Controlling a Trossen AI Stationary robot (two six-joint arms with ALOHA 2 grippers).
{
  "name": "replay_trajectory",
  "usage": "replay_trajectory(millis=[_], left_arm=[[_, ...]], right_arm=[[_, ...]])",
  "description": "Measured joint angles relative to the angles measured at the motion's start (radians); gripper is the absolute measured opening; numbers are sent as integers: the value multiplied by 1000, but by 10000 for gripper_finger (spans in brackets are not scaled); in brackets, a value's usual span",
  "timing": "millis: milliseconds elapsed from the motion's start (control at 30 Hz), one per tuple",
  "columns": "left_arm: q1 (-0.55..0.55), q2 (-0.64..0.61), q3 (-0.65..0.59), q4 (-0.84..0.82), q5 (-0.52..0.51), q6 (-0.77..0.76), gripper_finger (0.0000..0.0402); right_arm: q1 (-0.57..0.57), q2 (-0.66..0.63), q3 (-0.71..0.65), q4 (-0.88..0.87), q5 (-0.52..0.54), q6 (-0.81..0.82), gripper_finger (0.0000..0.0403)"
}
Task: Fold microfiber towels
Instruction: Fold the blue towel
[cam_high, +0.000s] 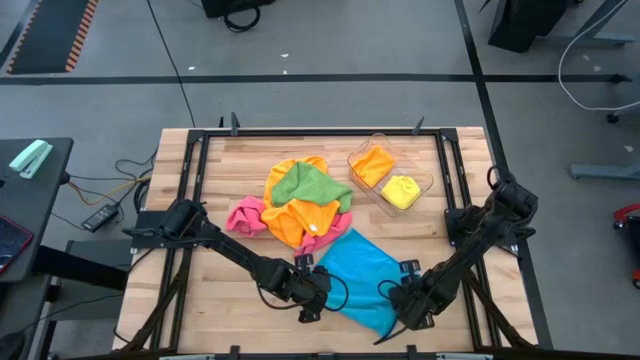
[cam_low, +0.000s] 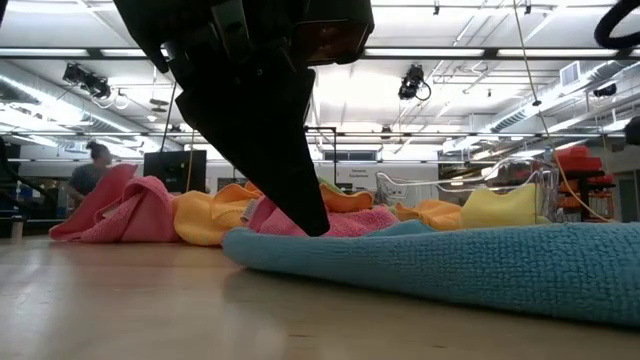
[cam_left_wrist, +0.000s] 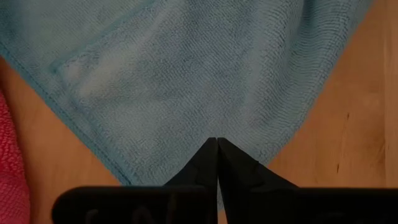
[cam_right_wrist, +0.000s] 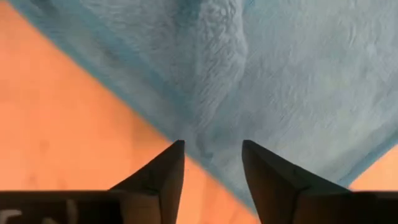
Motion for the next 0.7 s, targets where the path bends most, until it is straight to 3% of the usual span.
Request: replay_trajectory(millis=[133, 233, 367, 467, 700], left_arm=[[-1, 0, 0, 0, 0, -8, 25], [-2, 0, 0, -2, 0, -9, 34], [-1, 0, 0, 0, 0, -4, 40], [-1, 0, 0, 1, 0, -11, 38], [-10, 0, 0, 2, 0, -19, 30]], right_arm=[[1, -57, 4, 8, -20, 106, 182], [1, -112, 4, 34, -20, 274, 183], [23, -164, 5, 209, 27, 441, 184], [45, -161, 5, 294, 100, 516, 184], [61, -96, 6, 396, 120, 719, 184]])
